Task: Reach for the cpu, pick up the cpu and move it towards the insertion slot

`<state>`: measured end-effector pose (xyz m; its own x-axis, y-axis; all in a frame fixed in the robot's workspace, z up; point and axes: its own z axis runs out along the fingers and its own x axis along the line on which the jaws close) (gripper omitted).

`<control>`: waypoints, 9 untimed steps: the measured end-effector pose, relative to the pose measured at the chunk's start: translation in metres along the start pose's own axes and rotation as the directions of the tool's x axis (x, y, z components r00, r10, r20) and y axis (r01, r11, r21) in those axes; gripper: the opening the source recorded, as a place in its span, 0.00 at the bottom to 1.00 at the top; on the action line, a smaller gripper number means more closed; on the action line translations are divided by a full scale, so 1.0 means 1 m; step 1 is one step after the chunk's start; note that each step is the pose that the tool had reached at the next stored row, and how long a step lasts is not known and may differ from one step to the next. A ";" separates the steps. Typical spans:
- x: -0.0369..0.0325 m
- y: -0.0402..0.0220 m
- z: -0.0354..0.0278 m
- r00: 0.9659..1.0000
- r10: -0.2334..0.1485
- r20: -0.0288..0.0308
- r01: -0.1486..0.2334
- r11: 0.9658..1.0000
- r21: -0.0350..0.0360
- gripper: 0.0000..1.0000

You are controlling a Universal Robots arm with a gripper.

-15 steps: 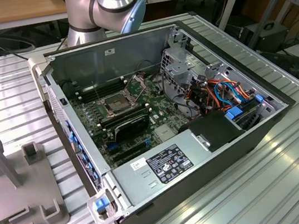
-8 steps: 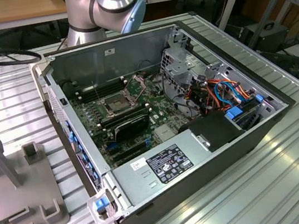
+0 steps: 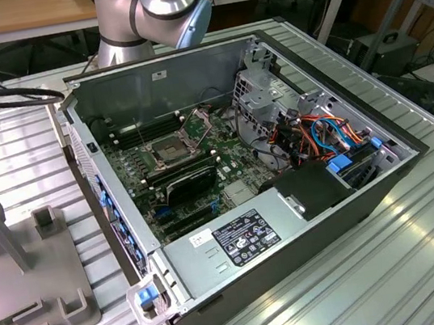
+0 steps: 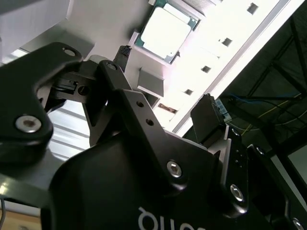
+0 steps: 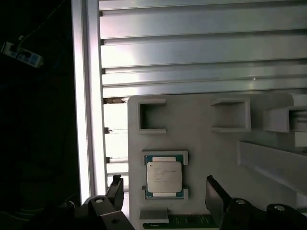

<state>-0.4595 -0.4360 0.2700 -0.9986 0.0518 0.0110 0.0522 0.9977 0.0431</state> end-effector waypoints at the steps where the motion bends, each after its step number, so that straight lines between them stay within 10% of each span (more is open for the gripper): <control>1: 0.0000 -0.0003 0.0017 1.000 0.000 0.000 0.000 1.000 0.000 0.78; 9: -0.0004 -0.0030 0.0140 1.000 0.000 0.000 0.000 1.000 0.000 0.78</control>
<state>-0.4594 -0.4384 0.2559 -0.9986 0.0517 0.0111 0.0521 0.9977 0.0430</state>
